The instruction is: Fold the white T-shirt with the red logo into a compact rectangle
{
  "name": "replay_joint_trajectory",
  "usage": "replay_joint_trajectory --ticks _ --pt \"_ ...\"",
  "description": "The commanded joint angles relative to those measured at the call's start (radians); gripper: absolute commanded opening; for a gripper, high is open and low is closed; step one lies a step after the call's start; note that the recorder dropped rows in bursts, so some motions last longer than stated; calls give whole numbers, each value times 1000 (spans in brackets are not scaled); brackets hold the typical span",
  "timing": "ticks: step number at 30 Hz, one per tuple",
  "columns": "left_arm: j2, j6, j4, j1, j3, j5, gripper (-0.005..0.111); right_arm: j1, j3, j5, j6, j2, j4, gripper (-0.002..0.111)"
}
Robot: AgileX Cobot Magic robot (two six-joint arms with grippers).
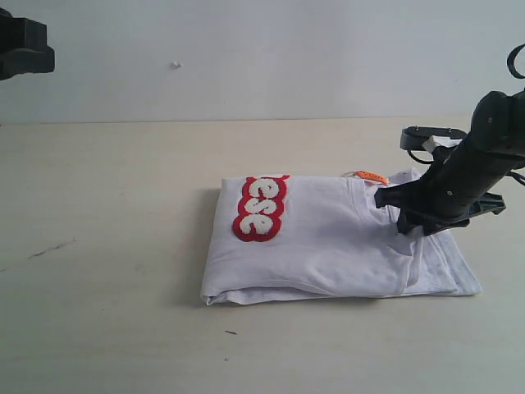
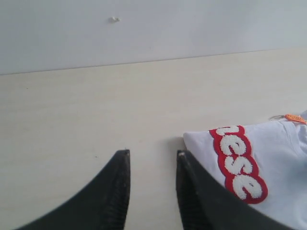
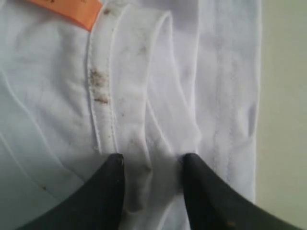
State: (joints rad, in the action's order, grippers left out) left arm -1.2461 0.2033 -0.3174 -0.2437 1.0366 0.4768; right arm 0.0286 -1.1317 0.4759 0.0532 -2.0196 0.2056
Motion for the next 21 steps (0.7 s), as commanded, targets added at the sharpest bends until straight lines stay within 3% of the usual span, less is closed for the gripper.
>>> replay_joint_trajectory --ticks 1,4,5,12,21 --pt "0 4 -9 3 -5 -10 34 6 -5 -8 51 21 8 26" --pt "0 6 -9 3 -5 -10 34 6 -5 25 158 22 61 2" --pt "0 6 -12 3 -5 -10 34 6 -5 32 177 20 80 0" --pt "0 6 -12 3 -5 1 34 6 -5 47 235 60 135 0" --pt "0 6 -19 3 -5 -1 34 6 -5 46 233 269 107 0"
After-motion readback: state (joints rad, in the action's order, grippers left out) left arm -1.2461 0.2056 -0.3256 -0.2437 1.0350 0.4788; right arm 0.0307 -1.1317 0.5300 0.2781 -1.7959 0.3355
